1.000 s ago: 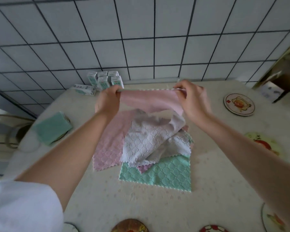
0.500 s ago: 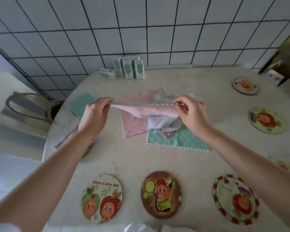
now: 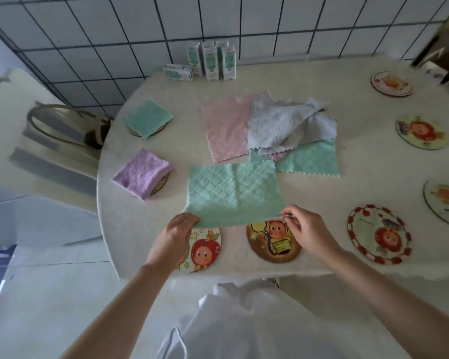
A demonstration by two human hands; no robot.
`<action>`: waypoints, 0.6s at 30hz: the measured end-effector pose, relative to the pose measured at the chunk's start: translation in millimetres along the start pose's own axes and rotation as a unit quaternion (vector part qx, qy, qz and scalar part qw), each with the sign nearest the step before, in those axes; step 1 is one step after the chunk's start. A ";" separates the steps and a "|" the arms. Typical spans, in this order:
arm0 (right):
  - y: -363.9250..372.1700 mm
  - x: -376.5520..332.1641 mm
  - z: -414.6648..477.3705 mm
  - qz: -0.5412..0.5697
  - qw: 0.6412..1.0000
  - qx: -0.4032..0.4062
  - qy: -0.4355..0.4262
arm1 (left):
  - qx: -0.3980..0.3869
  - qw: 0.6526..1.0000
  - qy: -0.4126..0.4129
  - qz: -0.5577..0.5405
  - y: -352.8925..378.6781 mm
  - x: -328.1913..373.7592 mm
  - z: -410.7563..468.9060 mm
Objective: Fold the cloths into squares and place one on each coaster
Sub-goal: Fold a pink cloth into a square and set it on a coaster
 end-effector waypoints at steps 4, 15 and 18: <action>11.2 8.7 -37.2 0.009 0.999 -0.026 0.038 | -0.017 0.999 -0.018 -0.023 11.5 5.3 -35.5; 3.9 25.3 -44.3 0.042 0.993 0.005 0.112 | -0.076 0.952 -0.260 -0.146 14.8 -6.6 -40.8; -1.3 30.3 -19.1 0.053 0.990 0.014 0.132 | -0.057 0.917 -0.348 -0.189 13.7 -14.7 -18.7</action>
Point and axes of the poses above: each hand's wrist, its own z-axis towards the middle knuckle, its own y-axis out of the palm, x = y × z, the point moved 3 cm from there along z, towards the middle knuckle, and after that the axes turned 3 degrees about z, right-handed, at the moved point
